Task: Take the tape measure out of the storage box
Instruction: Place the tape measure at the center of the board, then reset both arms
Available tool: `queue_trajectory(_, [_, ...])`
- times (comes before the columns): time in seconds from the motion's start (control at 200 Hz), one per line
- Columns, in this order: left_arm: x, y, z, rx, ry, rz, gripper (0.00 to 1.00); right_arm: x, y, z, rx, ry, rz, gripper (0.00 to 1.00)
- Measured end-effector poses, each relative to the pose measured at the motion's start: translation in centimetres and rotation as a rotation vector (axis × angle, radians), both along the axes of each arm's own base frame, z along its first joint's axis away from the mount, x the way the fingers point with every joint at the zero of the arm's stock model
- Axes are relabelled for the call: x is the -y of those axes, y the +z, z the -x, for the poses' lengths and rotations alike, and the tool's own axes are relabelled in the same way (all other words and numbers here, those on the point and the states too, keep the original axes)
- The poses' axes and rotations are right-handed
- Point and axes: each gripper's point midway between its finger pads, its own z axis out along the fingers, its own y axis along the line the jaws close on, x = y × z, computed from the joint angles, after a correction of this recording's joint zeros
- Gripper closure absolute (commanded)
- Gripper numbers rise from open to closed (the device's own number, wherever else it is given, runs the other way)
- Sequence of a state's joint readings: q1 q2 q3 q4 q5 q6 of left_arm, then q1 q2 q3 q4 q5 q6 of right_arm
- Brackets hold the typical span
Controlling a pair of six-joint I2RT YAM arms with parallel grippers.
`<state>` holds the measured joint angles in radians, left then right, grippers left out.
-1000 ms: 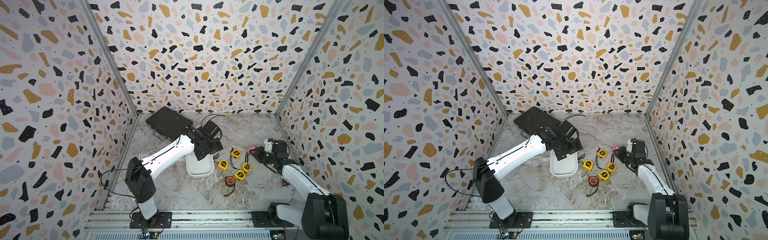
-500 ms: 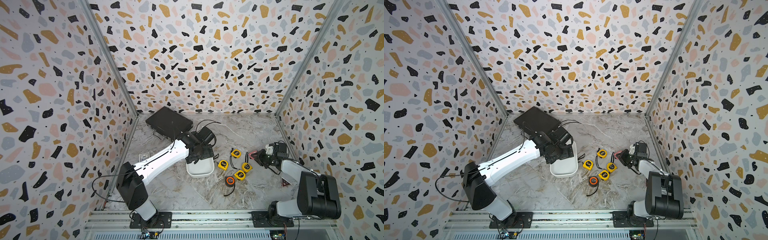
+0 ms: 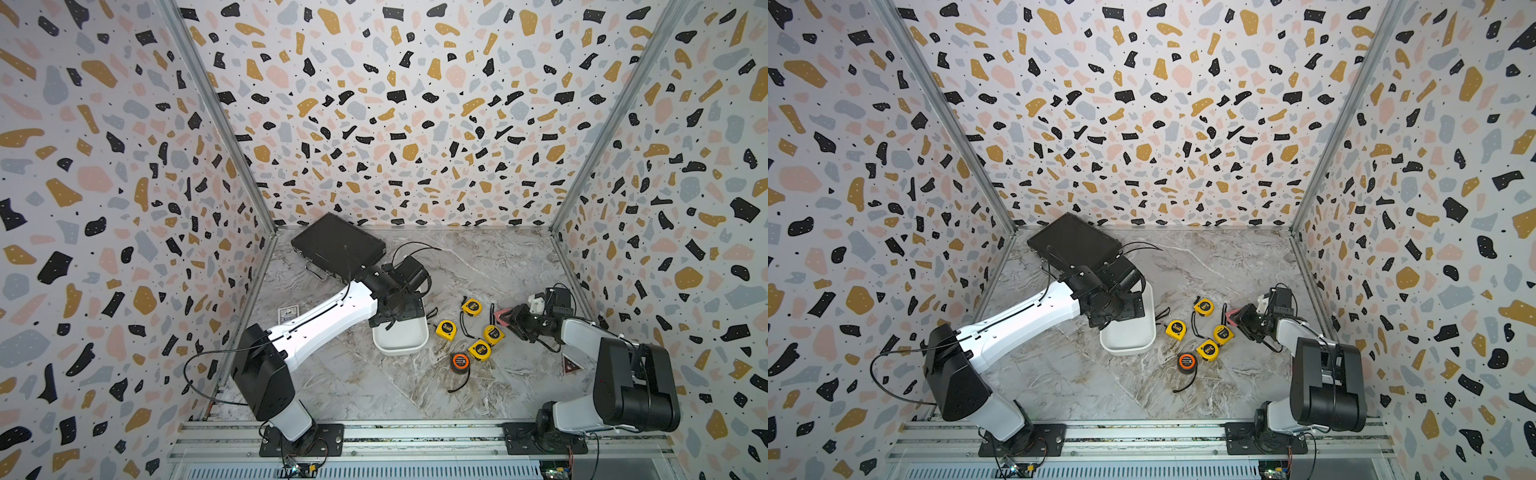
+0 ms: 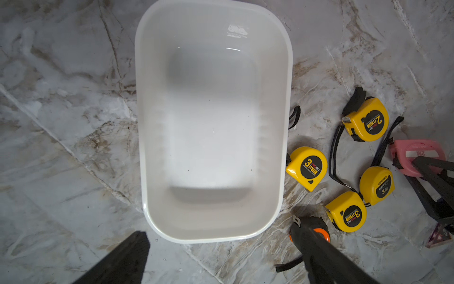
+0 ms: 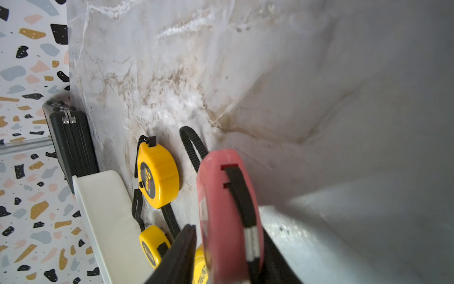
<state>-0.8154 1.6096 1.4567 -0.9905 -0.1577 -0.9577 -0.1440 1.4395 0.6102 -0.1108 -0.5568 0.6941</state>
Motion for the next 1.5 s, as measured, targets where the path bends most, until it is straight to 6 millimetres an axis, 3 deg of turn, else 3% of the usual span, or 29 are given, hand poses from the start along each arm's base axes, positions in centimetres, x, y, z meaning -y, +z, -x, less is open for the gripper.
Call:
queue_trajectory(0.195, [-0.4, 0.3, 0.0, 0.016, -0.004, -0.006, 0.0, 0.0, -0.4, 1.0, -0.042, 0.023, 0.019, 0.35])
queue_trajectory(0.275, [-0.6, 0.7, -0.2, 0.038, -0.012, -0.013, 0.0, 0.1, -0.1, 1.2, -0.04, 0.041, 0.04, 0.24])
queue_trajectory(0.486, [-2.5, 1.9, -1.3, 0.14, -0.05, -0.061, 0.0, 1.0, 3.5, 1.2, 0.062, 0.074, 0.139, 0.01])
queue_trajectory(0.651, [-6.6, 2.2, -2.2, 0.24, -0.043, -0.141, 0.0, 1.8, 6.0, 0.5, 0.152, 0.095, 0.252, 0.01])
queue_trajectory(0.806, [-10.8, 1.9, -2.9, 0.356, -0.043, -0.231, 0.0, 2.6, 6.1, 0.2, 0.18, 0.114, 0.373, 0.0])
queue_trajectory(1.041, [-17.2, -0.4, -3.9, 0.462, -0.013, -0.336, 0.0, 5.2, 6.8, -1.1, 0.285, 0.085, 0.592, 0.01])
queue_trajectory(1.261, [-21.8, -2.2, -5.7, 0.543, 0.038, -0.394, 0.0, 6.6, 5.9, -2.0, 0.405, 0.073, 0.74, 0.01])
queue_trajectory(1.502, [-24.6, -5.6, -7.2, 0.615, 0.035, -0.423, 0.0, 6.5, 3.7, -3.2, 0.527, 0.106, 0.844, 0.01])
